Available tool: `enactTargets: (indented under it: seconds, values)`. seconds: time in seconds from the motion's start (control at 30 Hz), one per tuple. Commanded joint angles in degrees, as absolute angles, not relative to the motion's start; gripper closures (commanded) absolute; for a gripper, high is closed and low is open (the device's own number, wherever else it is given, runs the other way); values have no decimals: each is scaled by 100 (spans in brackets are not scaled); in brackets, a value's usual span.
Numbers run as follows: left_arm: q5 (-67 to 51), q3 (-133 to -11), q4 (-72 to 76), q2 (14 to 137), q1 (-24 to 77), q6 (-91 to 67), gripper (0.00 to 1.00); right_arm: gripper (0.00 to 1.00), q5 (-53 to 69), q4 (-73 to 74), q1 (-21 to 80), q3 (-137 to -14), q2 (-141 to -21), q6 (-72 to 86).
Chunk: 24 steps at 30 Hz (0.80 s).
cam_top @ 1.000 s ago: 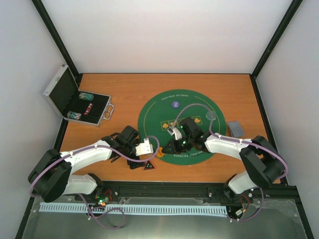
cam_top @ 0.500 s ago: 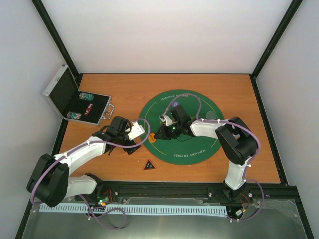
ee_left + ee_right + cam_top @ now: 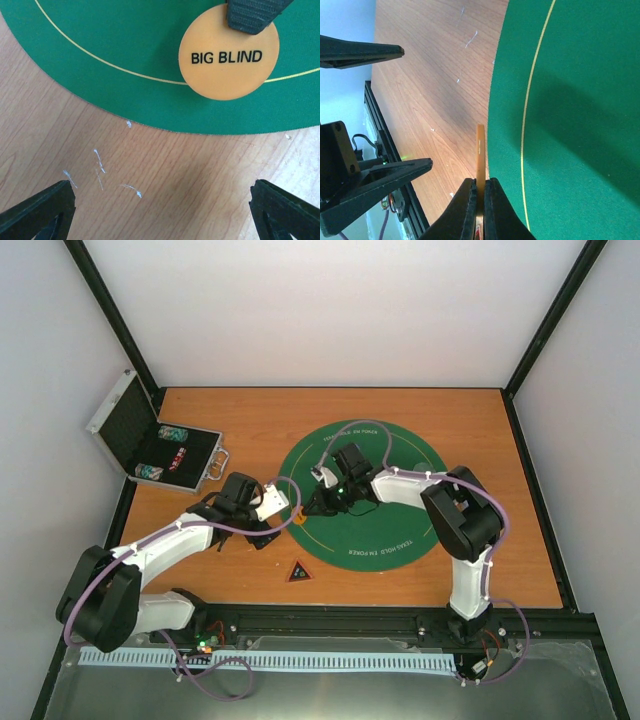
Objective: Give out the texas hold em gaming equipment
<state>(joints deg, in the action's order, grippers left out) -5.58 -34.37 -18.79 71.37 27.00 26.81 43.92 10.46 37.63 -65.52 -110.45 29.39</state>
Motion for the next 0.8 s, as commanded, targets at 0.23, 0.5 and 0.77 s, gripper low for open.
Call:
enactTargets:
  seconds: [0.23, 0.5, 0.77]
  values:
    - [-514, -3552, -1750, 7128, 2663, 2637, 4, 97, 4589, 2327, 3794, -7122, -11537, 2222]
    - [-529, -3546, -1758, 7167, 2663, 2650, 4, 92, 4604, 2641, 3797, -7365, -11701, 2018]
    - [-562, -3560, -1781, 7167, 2663, 2659, 3, 56, 3421, 3379, 3797, -7698, -11206, 1730]
